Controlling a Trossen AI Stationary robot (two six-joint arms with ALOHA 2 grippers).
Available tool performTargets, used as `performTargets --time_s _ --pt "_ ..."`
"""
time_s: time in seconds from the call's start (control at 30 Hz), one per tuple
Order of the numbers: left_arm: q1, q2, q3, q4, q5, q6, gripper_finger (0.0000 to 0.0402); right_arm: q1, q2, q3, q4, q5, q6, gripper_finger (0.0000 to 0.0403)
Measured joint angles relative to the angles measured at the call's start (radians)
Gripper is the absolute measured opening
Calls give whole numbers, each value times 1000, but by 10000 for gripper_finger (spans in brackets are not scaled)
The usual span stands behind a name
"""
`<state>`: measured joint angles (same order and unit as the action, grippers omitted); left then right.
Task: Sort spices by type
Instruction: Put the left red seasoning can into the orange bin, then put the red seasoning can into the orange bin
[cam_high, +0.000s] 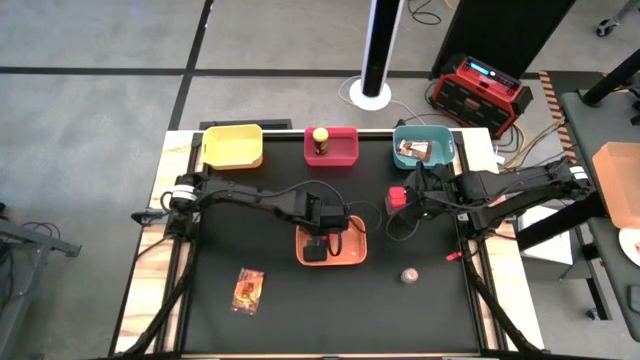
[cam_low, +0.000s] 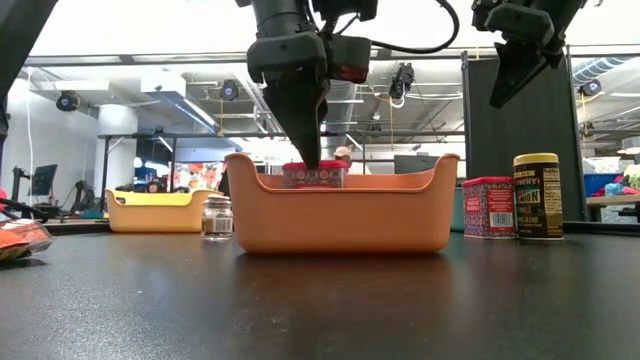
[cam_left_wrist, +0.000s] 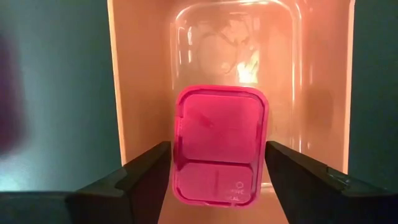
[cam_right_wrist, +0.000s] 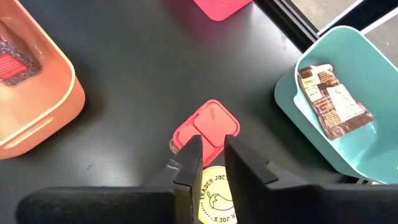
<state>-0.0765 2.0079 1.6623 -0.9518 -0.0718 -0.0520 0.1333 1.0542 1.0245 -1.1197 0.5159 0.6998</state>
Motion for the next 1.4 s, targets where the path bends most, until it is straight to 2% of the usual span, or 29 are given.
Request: performTargets --time_s 0.4,0.63,0.83,0.97,1.13,1.4 --pt "0 -11 9 -30 -4 -2 247 0 0 0 2 0 0 58" --pt "0 -46 63 -114 -144 -2 247 0 0 0 3 1 0 48" --pt "-9 -155 50 -91 -157 -9 247 0 0 0 7 12 0 49" --pt "-51 -248 0 -44 -178 -48 247 0 0 -13 36 54 -2 43" --pt "-125 -353 -99 -34 -279 -124 247 14 0 -25 66 122 -3 44" --pt "-207 -530 -331 48 -288 -277 247 88 0 -27 187 166 -37 35"
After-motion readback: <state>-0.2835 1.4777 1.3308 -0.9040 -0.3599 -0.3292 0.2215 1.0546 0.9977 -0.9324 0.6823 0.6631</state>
